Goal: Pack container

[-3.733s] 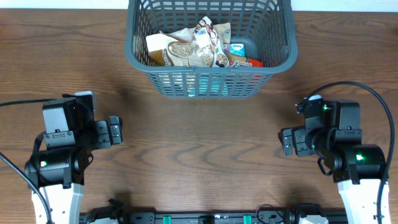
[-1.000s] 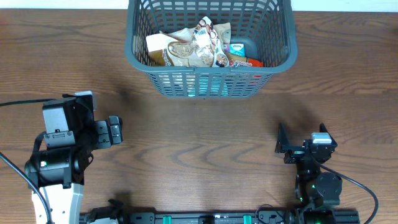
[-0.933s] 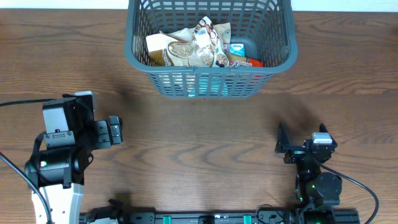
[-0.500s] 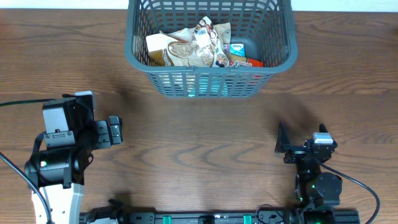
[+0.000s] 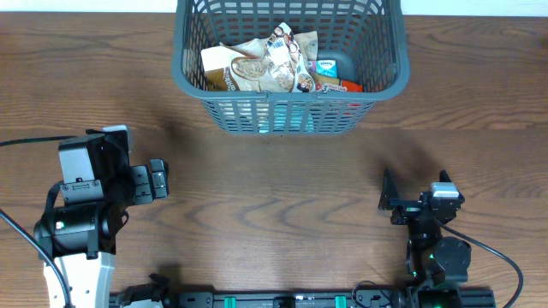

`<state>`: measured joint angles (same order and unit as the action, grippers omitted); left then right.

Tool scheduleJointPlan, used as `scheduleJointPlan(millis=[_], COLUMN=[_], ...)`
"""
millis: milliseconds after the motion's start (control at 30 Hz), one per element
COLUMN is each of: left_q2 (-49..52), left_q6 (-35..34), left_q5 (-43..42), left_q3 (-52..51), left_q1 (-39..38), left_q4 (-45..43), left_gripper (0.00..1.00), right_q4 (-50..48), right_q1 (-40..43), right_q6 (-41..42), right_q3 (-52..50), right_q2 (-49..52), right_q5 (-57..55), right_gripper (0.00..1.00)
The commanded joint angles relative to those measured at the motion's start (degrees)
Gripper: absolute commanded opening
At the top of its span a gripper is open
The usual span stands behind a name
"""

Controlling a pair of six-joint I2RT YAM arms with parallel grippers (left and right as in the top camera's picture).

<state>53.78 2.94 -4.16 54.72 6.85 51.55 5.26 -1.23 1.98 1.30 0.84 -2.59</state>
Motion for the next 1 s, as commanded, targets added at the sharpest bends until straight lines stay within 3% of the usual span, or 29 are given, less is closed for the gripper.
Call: scheduleJointPlan(millis=[0, 267, 667, 800, 967], left_q2=[-0.31, -4.81, -32.59, -38.66, -43.08], left_q6=[-0.48, 1.22, 0.92, 0.83, 0.79], left_q5=[-0.37, 0.68, 0.04, 0.11, 0.09], left_q3=[0.11, -2.03, -38.21, -46.99, -52.41], left_q1=[-0.07, -0.28, -8.17, -9.42, -9.53], left_q4=[-0.02, -3.26, -46.60, -54.80, -57.77], left_gripper=[0.99, 0.99, 0.99, 0.99, 0.99], right_q4=[-0.13, -0.13, -0.13, -0.13, -0.13], right_q1=[0.55, 0.55, 0.55, 0.55, 0.55], right_q6=[0.76, 0.76, 0.76, 0.76, 0.76], right_q3=[-0.46, -0.46, -0.46, -0.46, -0.46], right_q2=[-0.55, -0.55, -0.55, -0.55, -0.55], right_q5=[-0.59, -0.59, -0.59, -0.59, -0.59], right_gripper=[0.99, 0.99, 0.99, 0.99, 0.99])
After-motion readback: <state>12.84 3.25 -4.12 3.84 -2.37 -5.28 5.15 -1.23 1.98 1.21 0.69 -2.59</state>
